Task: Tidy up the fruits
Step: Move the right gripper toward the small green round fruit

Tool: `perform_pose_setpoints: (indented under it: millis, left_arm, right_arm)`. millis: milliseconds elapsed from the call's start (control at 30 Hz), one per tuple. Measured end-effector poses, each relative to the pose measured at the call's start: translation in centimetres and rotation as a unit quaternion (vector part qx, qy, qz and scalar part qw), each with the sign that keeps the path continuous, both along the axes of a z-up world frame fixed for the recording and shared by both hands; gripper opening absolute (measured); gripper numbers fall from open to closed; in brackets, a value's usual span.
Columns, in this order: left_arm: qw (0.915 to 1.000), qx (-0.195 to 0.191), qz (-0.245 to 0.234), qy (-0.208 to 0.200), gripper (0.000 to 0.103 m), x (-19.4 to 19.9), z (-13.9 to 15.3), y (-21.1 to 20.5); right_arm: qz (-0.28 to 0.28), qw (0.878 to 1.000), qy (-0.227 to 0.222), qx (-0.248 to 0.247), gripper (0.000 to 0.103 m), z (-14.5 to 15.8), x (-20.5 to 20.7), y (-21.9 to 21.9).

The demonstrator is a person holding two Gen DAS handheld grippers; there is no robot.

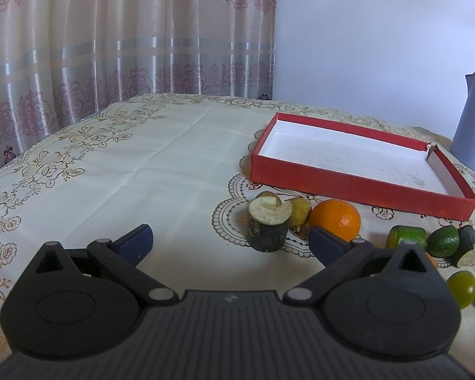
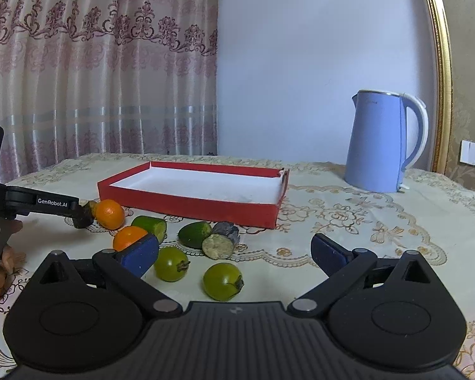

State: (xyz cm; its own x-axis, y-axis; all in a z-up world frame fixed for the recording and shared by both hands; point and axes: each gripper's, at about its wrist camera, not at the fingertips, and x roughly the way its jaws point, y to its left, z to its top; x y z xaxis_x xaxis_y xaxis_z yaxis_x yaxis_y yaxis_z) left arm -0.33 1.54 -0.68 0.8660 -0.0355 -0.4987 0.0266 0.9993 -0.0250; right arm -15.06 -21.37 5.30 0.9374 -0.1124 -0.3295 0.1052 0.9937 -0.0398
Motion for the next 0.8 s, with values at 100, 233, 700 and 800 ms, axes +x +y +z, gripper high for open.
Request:
perform_pose_setpoints:
  millis: [100, 233, 700, 800]
  left_arm:
    - [1.0, 0.001, 0.0, 0.001, 0.103, -0.01, 0.0, 0.01]
    - [1.0, 0.001, 0.0, 0.001, 0.103, 0.0, -0.01, -0.02]
    - [1.0, 0.001, 0.0, 0.001, 0.103, 0.02, -0.01, -0.04]
    - [1.0, 0.001, 0.0, 0.001, 0.103, 0.02, -0.01, -0.04]
  right_arm:
    - [0.0, 1.0, 0.002, 0.003, 0.103, -0.08, 0.06, 0.01]
    - [0.001, 1.0, 0.004, 0.007, 0.103, -0.16, 0.0, -0.05]
    - [0.004, 1.0, 0.009, 0.006, 0.094, -0.35, 0.09, 0.42]
    - [0.003, 1.0, 0.014, 0.011, 0.091, -0.37, 0.26, 0.35]
